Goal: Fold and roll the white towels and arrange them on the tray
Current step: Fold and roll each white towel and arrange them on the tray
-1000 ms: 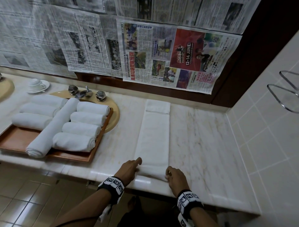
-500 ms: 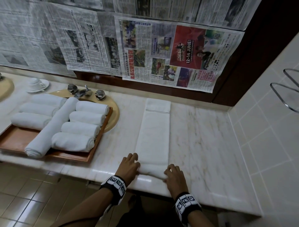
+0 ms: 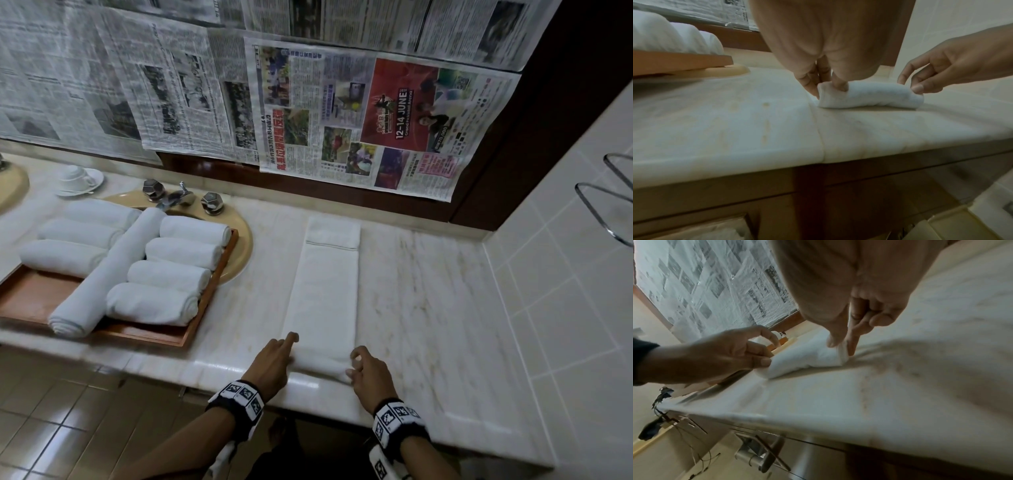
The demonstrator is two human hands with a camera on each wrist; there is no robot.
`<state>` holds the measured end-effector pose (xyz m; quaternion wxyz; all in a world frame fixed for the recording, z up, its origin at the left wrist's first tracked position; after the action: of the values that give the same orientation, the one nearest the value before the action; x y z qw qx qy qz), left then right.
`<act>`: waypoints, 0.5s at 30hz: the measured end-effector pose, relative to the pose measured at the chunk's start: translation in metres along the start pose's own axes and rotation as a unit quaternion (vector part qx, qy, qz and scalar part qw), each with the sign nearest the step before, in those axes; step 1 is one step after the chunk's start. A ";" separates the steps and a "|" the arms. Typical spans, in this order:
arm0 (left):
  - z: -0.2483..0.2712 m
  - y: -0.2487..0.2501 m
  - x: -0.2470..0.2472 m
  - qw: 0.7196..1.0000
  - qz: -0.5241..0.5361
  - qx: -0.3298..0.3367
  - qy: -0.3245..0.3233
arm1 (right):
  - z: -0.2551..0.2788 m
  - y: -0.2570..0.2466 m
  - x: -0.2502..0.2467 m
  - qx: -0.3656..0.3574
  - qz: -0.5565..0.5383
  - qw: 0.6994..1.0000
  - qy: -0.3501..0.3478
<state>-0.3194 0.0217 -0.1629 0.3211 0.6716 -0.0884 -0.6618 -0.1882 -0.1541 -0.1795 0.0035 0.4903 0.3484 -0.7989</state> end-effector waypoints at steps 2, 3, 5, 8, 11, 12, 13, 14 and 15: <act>0.000 -0.003 -0.002 1.000 0.010 -0.010 0.009 | 0.002 -0.005 -0.004 -0.015 0.078 0.996 0.027; 0.001 -0.005 -0.003 1.000 0.006 -0.012 0.011 | 0.003 -0.008 -0.006 -0.022 0.108 0.993 0.040; 0.001 -0.003 -0.005 1.000 -0.011 -0.007 0.006 | 0.005 -0.012 -0.005 -0.040 0.130 0.989 0.049; 0.004 -0.004 -0.001 1.000 -0.016 0.006 -0.005 | 0.009 -0.013 0.002 -0.099 0.174 0.978 0.055; 0.009 -0.016 0.010 0.999 -0.024 0.028 -0.003 | 0.020 -0.013 0.004 -0.123 0.202 0.970 0.049; 0.008 -0.019 0.013 0.999 -0.034 0.031 -0.013 | 0.022 -0.011 0.006 -0.120 0.209 0.970 0.035; 0.006 -0.019 0.011 0.997 -0.061 0.037 -0.015 | 0.022 -0.010 0.007 -0.111 0.213 0.971 0.019; 0.003 -0.016 0.008 0.995 -0.090 0.041 -0.017 | 0.020 -0.010 0.007 -0.102 0.215 0.971 0.018; 0.000 -0.012 0.003 0.992 -0.117 0.044 -0.014 | 0.017 -0.011 0.005 -0.099 0.217 0.971 0.025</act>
<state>-0.3227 0.0294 -0.1717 0.2109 0.6814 -0.0428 -0.6996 -0.2078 -0.1538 -0.1725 0.2166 0.5710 0.3108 -0.7283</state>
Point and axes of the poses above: each hand's wrist, its own z-axis away from the middle knuckle, its own x-axis out of the palm, y = z × x, the point moved 8 cm from there along -z, towards the middle knuckle, and after that the axes turned 4 degrees about x, right-handed, at the moved point
